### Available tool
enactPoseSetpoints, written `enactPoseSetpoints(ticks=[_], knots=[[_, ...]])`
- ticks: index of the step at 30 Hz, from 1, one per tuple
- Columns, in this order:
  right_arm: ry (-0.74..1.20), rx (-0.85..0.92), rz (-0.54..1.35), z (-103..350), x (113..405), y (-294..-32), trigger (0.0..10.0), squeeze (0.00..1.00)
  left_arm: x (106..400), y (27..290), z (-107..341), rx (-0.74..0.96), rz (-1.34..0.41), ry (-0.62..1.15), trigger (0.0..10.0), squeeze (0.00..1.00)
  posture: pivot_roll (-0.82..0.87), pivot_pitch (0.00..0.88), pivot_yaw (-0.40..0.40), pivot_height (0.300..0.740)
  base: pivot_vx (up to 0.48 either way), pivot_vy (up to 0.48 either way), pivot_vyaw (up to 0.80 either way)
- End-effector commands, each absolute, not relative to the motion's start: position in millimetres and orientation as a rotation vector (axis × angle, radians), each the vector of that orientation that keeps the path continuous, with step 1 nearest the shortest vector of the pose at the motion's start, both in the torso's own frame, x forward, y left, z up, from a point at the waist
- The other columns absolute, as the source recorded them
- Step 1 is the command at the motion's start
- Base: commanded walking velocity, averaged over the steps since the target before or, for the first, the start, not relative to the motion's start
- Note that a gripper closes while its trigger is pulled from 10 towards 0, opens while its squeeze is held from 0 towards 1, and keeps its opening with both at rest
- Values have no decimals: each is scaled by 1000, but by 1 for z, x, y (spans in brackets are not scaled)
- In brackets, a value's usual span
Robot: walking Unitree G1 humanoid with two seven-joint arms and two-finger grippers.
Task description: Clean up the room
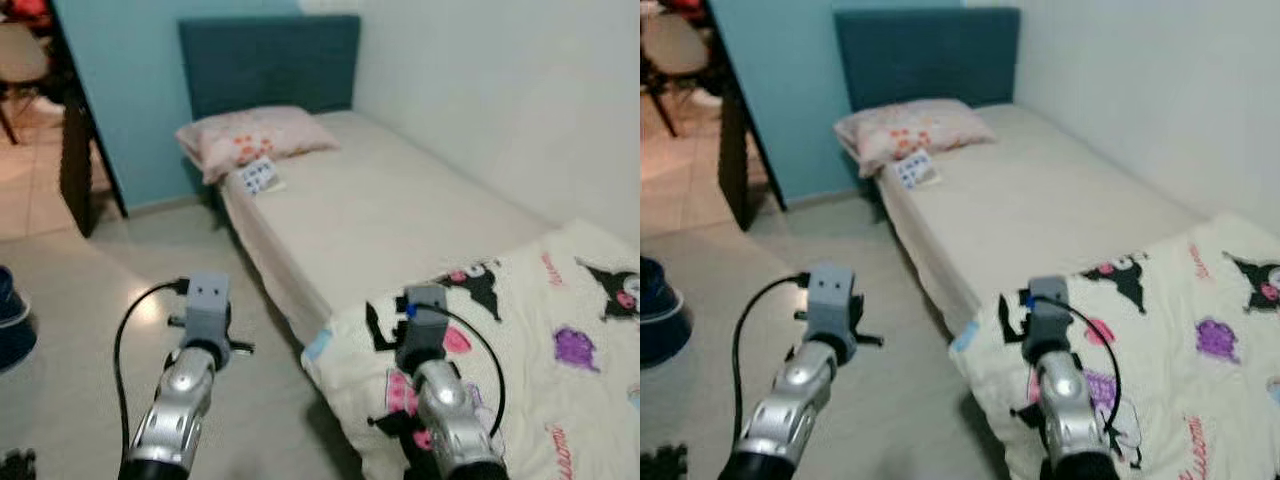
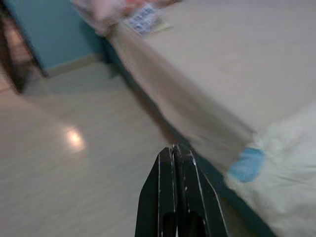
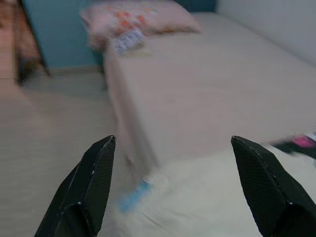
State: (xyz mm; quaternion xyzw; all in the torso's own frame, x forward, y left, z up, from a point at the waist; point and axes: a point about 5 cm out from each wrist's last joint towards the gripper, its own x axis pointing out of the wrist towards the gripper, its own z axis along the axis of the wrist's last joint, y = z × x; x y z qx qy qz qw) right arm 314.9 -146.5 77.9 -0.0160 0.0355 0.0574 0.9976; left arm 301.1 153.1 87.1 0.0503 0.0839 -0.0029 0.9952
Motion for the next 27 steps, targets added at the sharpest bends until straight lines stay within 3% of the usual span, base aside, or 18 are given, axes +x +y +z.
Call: enactPoseSetpoints(ticks=[1, 23, 27], knots=[[109, -37, 137, 70, 312, -145, 10000, 0, 298, 149, 85, 96, -21, 171, 10000, 0, -33, 6, -115, 740, 0, 0, 800], [145, 99, 69, 59, 307, -142, 10000, 0, 312, 151, 99, 106, 12, 118, 10000, 0, -13, 14, -79, 740, 0, 0, 799], [131, 138, 44, 61, 308, -144, 10000, 0, 316, 149, 105, 91, 1, 99, 10000, 0, -7, 14, -73, 740, 0, 0, 0]])
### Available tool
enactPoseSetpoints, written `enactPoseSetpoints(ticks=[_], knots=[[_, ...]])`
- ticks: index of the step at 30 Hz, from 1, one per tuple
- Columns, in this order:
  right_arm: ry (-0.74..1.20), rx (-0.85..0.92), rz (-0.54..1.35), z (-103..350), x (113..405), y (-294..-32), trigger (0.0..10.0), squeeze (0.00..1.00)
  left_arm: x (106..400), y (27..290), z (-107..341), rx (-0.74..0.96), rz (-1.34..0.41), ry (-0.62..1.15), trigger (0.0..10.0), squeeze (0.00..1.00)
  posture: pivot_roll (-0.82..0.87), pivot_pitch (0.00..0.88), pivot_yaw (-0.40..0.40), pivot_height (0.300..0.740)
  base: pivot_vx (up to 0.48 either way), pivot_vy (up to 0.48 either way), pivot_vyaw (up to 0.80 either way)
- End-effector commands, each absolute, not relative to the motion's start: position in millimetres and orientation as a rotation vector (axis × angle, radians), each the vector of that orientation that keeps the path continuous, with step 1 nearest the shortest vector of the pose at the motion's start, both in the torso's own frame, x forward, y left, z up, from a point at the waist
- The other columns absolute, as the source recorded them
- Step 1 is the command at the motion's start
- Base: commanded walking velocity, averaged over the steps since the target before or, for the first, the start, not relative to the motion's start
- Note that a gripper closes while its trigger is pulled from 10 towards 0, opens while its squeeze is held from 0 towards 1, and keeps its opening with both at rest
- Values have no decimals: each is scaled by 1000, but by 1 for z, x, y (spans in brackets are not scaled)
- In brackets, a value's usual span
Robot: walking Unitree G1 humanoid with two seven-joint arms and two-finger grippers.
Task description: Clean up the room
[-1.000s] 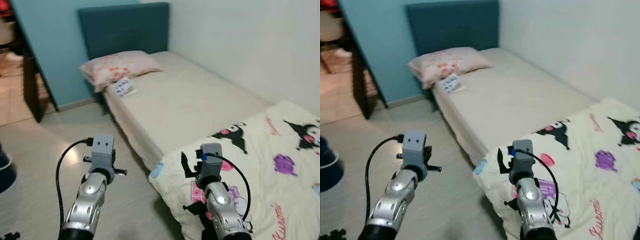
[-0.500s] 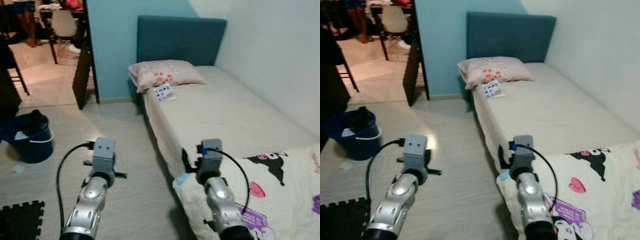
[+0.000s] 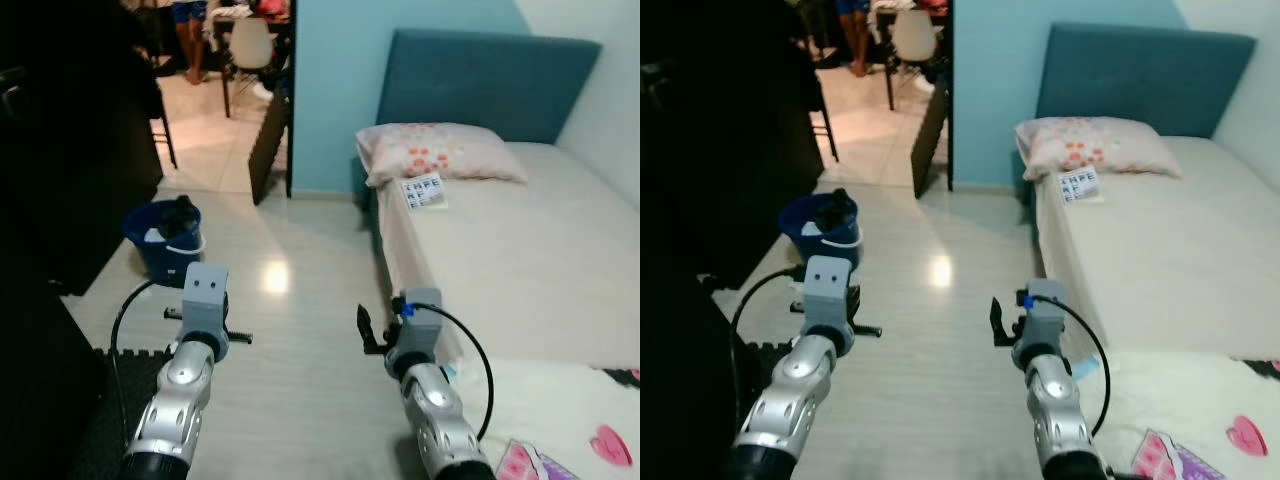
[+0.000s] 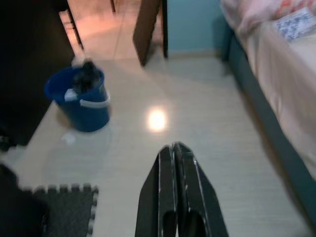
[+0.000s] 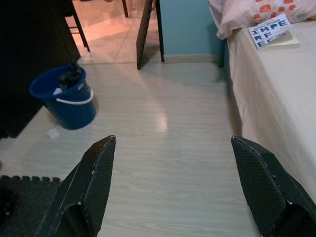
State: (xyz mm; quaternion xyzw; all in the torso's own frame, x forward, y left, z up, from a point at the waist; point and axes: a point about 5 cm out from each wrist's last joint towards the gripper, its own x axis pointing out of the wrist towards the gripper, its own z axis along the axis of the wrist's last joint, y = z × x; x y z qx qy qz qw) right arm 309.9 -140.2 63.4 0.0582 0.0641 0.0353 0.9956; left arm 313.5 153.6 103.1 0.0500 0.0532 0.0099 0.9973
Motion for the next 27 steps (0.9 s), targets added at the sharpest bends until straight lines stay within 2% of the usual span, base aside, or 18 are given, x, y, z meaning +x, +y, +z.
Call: enactPoseSetpoints(ticks=[1, 15, 27], knots=[[131, 138, 44, 61, 308, -144, 10000, 0, 316, 149, 105, 91, 1, 99, 10000, 0, -7, 14, -73, 740, 0, 0, 0], [127, 156, 34, 61, 309, -144, 10000, 0, 316, 145, 106, 37, -9, 92, 10000, 0, -11, 10, -53, 740, 299, 0, 0], [138, 159, 56, 58, 308, -141, 10000, 0, 316, 147, 104, 34, -11, 91, 10000, 0, -9, 0, -55, 740, 399, 0, 0]])
